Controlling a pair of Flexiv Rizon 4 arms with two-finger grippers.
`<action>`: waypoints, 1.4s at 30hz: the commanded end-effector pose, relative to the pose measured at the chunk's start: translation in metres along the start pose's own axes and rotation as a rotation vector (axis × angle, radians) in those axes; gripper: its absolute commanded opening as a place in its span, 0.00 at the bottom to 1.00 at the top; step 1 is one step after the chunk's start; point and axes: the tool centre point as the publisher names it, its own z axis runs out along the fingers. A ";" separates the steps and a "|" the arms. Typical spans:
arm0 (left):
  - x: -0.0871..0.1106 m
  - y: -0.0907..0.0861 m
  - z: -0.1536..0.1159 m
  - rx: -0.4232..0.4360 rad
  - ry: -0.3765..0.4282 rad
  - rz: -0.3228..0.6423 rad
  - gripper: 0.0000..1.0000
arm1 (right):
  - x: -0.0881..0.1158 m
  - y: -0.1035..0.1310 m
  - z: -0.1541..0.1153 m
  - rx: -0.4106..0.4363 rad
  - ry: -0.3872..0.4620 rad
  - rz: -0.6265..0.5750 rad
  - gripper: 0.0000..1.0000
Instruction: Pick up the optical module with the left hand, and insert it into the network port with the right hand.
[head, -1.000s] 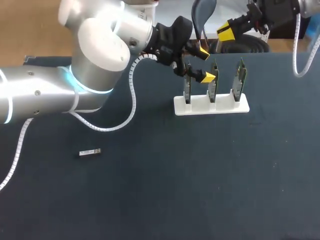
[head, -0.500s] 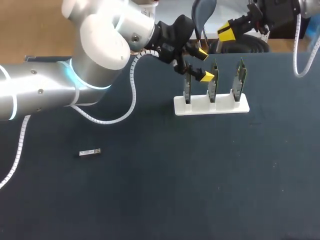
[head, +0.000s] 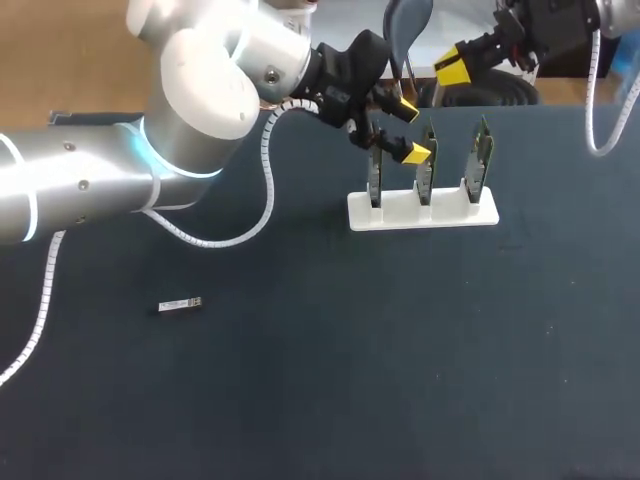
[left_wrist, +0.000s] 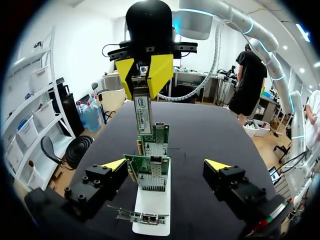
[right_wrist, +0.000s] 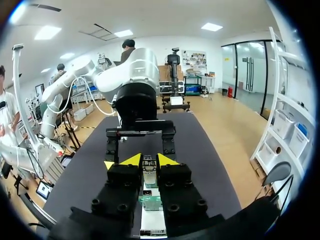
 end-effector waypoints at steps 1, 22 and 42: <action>-0.001 0.002 0.001 0.004 0.006 -0.001 1.00 | 0.002 0.002 0.002 -0.001 0.005 -0.003 0.00; -0.001 0.002 0.001 0.004 0.006 -0.001 1.00 | 0.025 0.001 0.018 -0.031 0.093 -0.019 0.00; -0.001 0.002 0.001 0.004 0.006 -0.001 1.00 | 0.033 -0.006 0.026 -0.050 0.127 -0.024 0.00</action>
